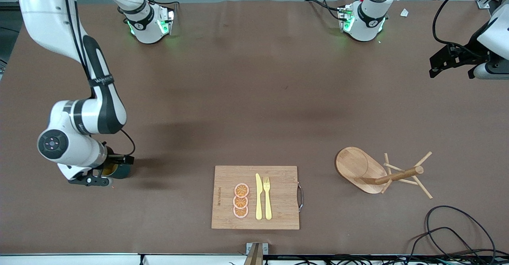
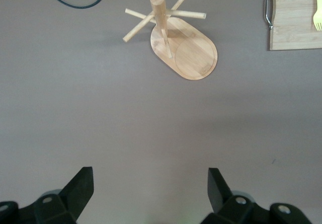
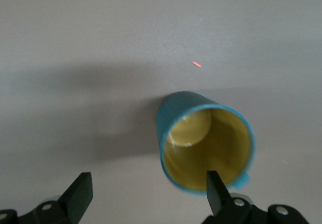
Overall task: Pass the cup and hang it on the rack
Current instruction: 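Close the right gripper on the teal mug rim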
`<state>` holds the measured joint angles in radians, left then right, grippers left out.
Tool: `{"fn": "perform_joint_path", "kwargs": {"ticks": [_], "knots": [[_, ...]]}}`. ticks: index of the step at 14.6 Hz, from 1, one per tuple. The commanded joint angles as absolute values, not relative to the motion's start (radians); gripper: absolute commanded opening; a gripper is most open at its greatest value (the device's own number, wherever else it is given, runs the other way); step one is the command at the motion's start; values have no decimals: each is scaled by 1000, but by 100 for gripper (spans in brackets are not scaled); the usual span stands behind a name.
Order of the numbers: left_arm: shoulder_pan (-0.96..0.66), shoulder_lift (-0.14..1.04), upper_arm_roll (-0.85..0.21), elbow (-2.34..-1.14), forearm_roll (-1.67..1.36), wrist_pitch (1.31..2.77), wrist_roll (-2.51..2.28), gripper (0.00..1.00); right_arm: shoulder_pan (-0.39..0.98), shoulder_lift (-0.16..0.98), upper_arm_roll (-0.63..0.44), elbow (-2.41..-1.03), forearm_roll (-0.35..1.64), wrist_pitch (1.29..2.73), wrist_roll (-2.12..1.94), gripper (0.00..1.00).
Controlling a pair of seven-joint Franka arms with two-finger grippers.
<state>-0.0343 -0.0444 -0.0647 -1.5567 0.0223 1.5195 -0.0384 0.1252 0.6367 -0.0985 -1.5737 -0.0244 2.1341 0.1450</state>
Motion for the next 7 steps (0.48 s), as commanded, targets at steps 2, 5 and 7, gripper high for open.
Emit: {"fn": "perform_joint_path", "kwargs": {"ticks": [2, 5, 7], "knots": [[-34, -37, -67, -1525, 37, 1480, -26, 100, 114, 673, -92, -1566, 0, 2172, 140, 76], [-32, -35, -66, -1526, 38, 1480, -31, 100, 104, 676, -92, -1566, -11, 2172, 130, 34], [-31, -35, -66, -1526, 40, 1480, -31, 100, 104, 676, -94, -1563, -14, 2172, 121, 19]]}}
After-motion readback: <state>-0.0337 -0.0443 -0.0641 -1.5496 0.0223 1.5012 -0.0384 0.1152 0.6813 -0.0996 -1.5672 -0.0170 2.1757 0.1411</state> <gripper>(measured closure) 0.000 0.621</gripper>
